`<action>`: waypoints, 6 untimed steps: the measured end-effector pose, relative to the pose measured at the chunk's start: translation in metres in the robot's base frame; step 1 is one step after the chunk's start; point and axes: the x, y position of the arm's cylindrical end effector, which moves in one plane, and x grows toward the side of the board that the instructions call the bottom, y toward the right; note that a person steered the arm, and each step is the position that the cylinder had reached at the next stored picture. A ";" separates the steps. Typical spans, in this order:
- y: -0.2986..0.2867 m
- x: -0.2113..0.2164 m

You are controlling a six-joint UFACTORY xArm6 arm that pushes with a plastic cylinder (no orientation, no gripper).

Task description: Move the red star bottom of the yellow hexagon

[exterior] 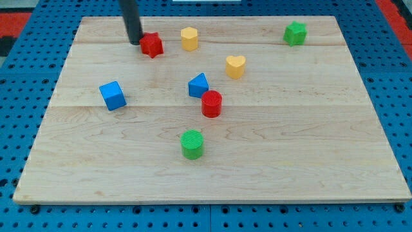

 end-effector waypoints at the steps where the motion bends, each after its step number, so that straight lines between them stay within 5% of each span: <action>1: 0.052 0.014; 3: 0.028 0.046; 6: 0.089 0.052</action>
